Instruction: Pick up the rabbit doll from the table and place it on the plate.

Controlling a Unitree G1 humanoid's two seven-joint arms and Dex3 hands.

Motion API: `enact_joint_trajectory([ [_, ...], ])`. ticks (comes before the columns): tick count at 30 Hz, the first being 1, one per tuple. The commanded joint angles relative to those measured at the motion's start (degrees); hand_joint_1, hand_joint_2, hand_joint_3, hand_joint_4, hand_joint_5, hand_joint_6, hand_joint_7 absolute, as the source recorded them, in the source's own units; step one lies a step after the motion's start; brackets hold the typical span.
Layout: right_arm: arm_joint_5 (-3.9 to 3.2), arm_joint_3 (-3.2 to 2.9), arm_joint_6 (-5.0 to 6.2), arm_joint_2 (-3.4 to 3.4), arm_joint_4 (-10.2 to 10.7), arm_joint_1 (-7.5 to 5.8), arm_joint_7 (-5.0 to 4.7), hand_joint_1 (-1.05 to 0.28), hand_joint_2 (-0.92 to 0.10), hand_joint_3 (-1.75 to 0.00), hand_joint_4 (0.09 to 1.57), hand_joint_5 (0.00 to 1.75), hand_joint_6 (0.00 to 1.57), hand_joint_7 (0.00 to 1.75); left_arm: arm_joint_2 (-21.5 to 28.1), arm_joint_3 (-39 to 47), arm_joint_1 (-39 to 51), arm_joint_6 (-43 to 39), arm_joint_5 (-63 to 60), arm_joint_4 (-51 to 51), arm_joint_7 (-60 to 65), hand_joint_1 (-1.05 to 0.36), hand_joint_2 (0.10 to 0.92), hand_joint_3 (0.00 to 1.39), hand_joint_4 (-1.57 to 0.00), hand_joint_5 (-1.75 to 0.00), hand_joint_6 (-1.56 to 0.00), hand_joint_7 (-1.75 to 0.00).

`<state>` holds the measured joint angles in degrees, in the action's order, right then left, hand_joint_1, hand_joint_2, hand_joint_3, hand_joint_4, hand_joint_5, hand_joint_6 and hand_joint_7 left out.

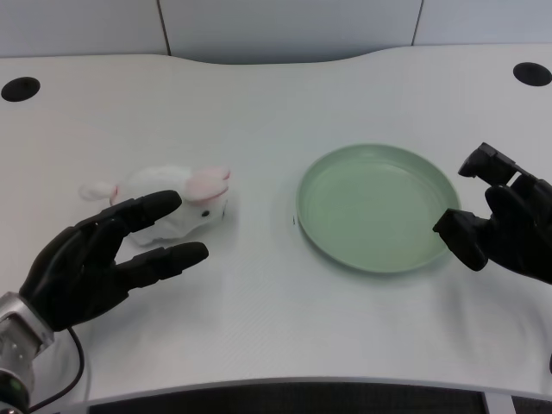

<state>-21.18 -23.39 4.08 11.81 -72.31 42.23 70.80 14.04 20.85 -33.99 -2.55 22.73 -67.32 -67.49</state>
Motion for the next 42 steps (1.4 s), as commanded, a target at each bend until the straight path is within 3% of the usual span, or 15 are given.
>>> enact_joint_trajectory([
  [1, 0.24, 0.27, 0.14, 0.35, 0.26, -0.37, -0.05, -0.57, -0.92, -0.04, 1.02, 1.75, 0.77, 1.75, 1.17, 0.13, 0.22, 0.41, -0.14, 0.42, 0.67, -0.71, 0.921, 0.23, -0.86, -0.02, -0.78, -0.01],
  [7, 0.1, 0.13, 0.24, 0.45, 0.23, -0.49, 0.06, -0.58, -0.92, -0.04, 1.02, 1.75, 0.77, 1.75, 1.39, 0.03, -0.02, 2.02, 0.0, 0.3, -0.5, -0.65, 0.921, 0.13, -0.9, -0.04, -0.79, -0.01],
  [10, 0.04, 0.08, -0.09, 0.4, 0.25, -0.39, -0.24, -0.57, -0.92, -0.04, 1.03, 1.75, 0.77, 1.75, 1.53, -0.01, -0.07, 2.13, -0.06, 0.25, -0.86, -0.4, 0.848, 0.04, -0.93, -0.05, -0.8, -0.01],
  [16, -0.06, 0.05, -0.35, 0.23, 0.14, -0.37, 0.23, -0.57, -0.92, -0.04, 1.03, 1.75, 0.76, 1.75, 1.73, -0.87, 0.26, 0.92, -1.05, 1.02, 0.31, -0.21, 0.814, 0.0, -1.0, -0.14, -0.85, -0.02],
  [17, -0.06, 0.03, -0.17, 0.18, 0.17, -0.43, 0.19, -0.57, -0.92, -0.04, 1.03, 1.75, 0.76, 1.75, 1.73, -0.92, 0.3, 0.85, -1.11, 1.08, 0.36, -0.17, 0.82, 0.0, -0.94, -0.27, -0.87, -0.01],
  [19, -0.07, 0.01, -0.05, 0.14, 0.18, -0.49, 0.15, -0.57, -0.92, -0.04, 1.03, 1.75, 0.76, 1.75, 1.73, -1.01, 0.41, 0.87, -1.11, 1.26, 0.56, -0.15, 0.824, 0.0, -0.72, -0.73, -0.88, 0.0],
  [23, 0.09, 0.13, -0.33, 0.09, 0.02, -0.31, 0.12, -0.56, -0.92, -0.05, 1.03, 1.75, 0.76, 1.75, 1.84, -1.06, 0.44, 1.3, -0.9, 1.37, 0.68, -0.12, 0.83, 0.0, -0.63, -0.96, -0.91, -0.01],
  [29, 0.22, 0.27, -0.51, -0.08, 0.02, 0.0, -0.4, -0.57, -0.91, -0.04, 1.02, 1.75, 0.76, 1.75, 1.56, -0.72, 0.92, -0.32, -0.74, 2.32, 2.75, -0.15, 0.851, 0.01, -0.61, -1.08, -0.97, -0.03],
  [36, 0.39, 0.44, -0.19, 0.09, 0.11, -0.22, -0.53, -0.58, -0.92, -0.04, 1.02, 1.75, 0.76, 1.75, -2.24, -2.44, 5.66, -11.12, -2.01, 16.83, 11.09, -0.18, 0.843, 0.0, -0.64, -1.24, -1.07, -0.06],
  [39, 0.36, 0.51, -0.16, 0.2, 0.08, -0.2, -0.29, -0.57, -0.92, -0.05, 1.02, 1.75, 0.75, 1.75, -2.78, -4.22, 7.27, -18.85, -4.33, 24.82, 14.63, -0.24, 0.819, 0.0, -0.68, -1.12, -1.07, -0.06],
  [42, 0.35, 0.55, 0.04, 0.21, 0.04, -0.18, -0.02, -0.57, -0.92, -0.05, 1.02, 1.75, 0.75, 1.75, -2.55, -5.54, 7.93, -20.77, -4.74, 28.27, 16.23, -0.3, 0.811, 0.0, -0.69, -0.97, -1.06, -0.05],
])
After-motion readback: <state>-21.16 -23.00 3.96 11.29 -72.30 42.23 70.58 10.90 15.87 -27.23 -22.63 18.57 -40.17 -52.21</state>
